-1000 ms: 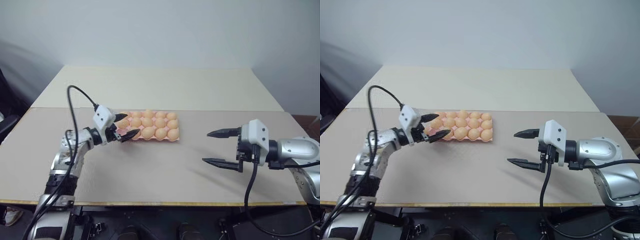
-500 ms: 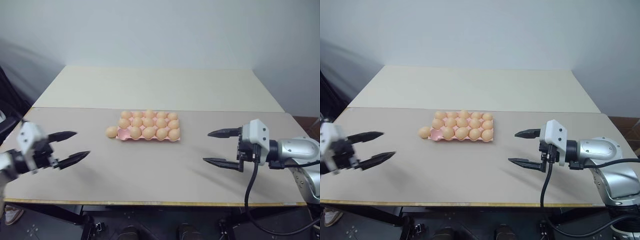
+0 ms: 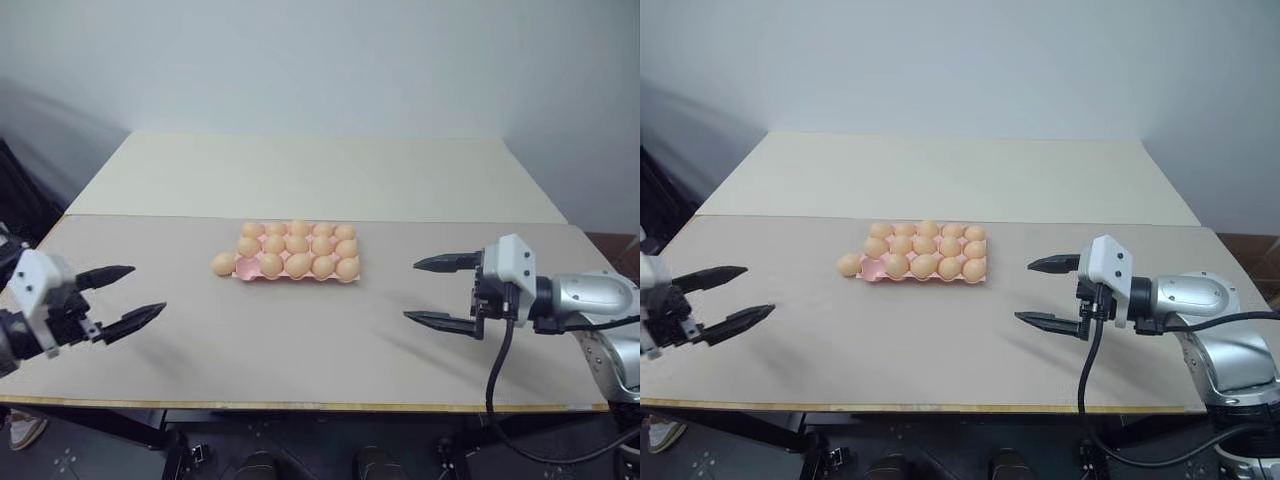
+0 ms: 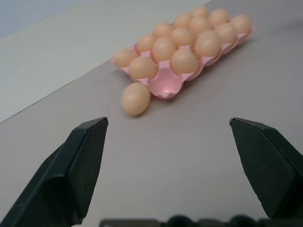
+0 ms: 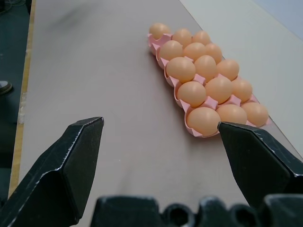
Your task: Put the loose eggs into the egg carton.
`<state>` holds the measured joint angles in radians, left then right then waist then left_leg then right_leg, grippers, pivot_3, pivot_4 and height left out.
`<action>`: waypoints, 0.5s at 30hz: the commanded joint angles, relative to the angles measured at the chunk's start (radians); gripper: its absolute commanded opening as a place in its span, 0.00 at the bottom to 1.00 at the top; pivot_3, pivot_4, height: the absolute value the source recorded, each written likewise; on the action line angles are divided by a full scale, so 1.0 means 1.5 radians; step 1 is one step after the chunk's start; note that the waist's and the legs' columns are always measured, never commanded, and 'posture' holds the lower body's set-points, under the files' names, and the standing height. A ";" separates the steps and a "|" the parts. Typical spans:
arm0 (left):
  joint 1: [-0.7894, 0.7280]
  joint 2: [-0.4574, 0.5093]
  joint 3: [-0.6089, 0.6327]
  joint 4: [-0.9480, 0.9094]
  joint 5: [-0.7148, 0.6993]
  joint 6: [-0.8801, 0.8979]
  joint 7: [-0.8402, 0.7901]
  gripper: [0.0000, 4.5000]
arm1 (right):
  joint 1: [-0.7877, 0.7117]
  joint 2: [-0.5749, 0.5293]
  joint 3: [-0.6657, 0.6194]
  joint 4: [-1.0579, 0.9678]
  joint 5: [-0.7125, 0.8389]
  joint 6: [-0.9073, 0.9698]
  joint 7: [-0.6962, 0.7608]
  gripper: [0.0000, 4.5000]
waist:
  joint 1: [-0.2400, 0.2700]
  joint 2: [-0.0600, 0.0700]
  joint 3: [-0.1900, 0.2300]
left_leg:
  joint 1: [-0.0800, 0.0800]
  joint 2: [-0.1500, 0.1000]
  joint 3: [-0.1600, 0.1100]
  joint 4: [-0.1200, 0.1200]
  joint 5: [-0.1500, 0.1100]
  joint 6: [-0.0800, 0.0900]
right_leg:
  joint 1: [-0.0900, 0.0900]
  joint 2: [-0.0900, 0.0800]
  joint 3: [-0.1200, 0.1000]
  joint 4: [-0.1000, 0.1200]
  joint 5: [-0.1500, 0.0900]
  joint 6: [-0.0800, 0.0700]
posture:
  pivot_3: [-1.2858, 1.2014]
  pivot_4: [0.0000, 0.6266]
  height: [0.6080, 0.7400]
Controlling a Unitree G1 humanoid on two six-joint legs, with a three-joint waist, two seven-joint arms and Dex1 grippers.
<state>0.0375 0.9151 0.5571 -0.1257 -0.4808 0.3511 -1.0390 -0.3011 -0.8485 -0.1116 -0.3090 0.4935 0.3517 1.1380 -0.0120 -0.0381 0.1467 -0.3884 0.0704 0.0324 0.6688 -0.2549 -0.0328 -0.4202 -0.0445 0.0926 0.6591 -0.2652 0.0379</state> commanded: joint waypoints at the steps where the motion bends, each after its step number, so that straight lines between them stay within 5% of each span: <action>1: -0.090 0.005 -0.079 0.064 0.062 0.000 0.065 1.00 | -0.013 0.003 -0.007 -0.004 0.003 -0.018 -0.002 1.00 | 0.004 0.000 0.000 | 0.000 0.000 0.000 0.000 0.000 0.000 | 0.000 0.000 0.000 0.000 0.000 0.000 | 0.52 0.24 1.00; 15: -0.483 -0.109 -0.330 0.558 0.208 -0.180 0.001 1.00 | 0.007 0.009 -0.018 -0.036 0.011 -0.014 -0.031 1.00 | -0.001 0.000 0.000 | -0.002 -0.001 0.000 0.001 0.000 0.000 | -0.001 0.000 0.000 0.000 0.000 0.000 | 0.52 0.24 1.00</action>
<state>-0.6545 0.7511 0.0716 0.6544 -0.1959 0.1422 -1.0223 -0.2903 -0.8321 -0.1005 -0.3271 0.4937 0.3431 1.1021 -0.0138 -0.0385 0.1467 -0.3908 0.0695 0.0317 0.6699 -0.2549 -0.0327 -0.4209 -0.0438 0.0924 0.6593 -0.2648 0.0379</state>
